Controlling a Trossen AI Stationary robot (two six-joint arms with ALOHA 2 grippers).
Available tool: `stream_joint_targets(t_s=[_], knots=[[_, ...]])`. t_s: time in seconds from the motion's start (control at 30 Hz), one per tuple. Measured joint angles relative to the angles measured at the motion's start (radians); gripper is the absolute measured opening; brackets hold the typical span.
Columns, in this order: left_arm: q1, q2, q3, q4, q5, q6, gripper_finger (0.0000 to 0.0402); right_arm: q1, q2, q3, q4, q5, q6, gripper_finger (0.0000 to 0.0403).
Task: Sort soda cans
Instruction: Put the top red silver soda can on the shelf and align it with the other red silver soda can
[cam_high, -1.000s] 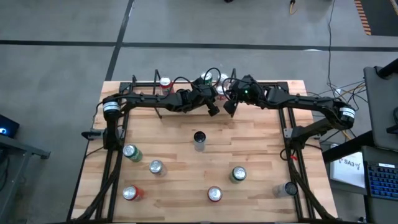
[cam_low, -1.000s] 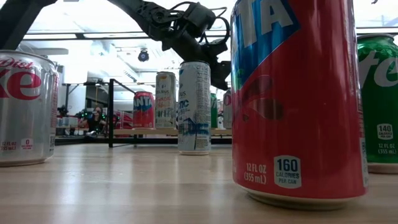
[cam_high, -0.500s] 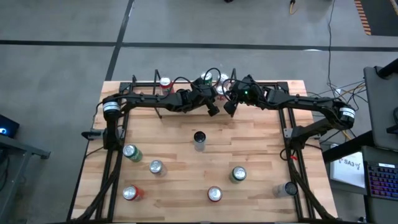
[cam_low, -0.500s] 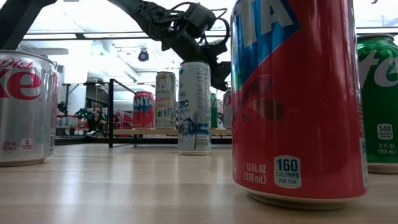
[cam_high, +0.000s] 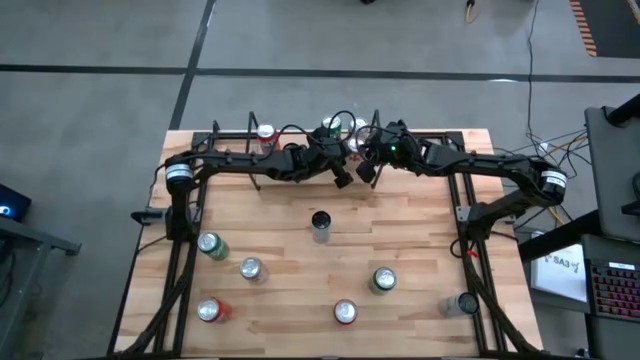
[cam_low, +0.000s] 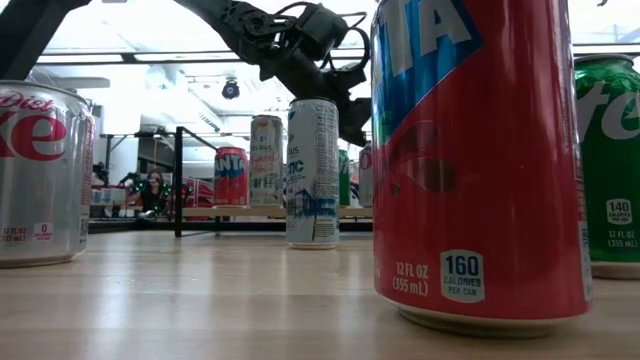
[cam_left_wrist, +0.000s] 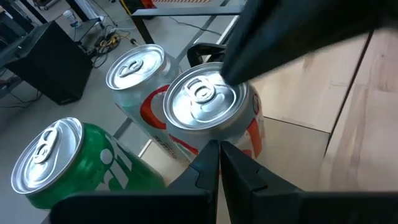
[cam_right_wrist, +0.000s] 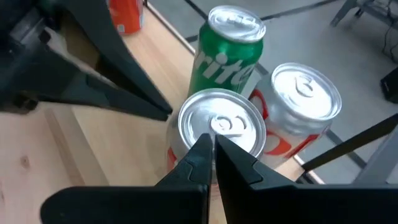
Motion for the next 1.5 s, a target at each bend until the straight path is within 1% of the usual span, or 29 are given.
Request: stream_joint_targets(t_s=[0.27,0.53,1.1,1.27,1.5], knots=[[0.000,0.000,0.000,-0.004,-0.002,0.000,0.0000,0.000,0.010,0.000,-0.017,0.001,0.052,0.0011],[0.003,0.000,0.000,-0.003,-0.009,0.000,0.0000,0.010,-0.016,-0.001,-0.033,-0.010,0.059,0.0011],[0.023,0.000,0.000,0.000,-0.011,0.000,0.0000,0.011,-0.018,-0.001,-0.050,-0.012,0.097,0.0011],[0.025,0.000,0.000,0.000,-0.011,0.000,0.0000,0.014,-0.019,-0.001,-0.052,-0.062,0.131,0.0011],[0.030,0.000,0.000,-0.001,-0.011,0.001,0.0000,0.020,-0.019,-0.001,-0.054,-0.072,0.133,0.0011]])
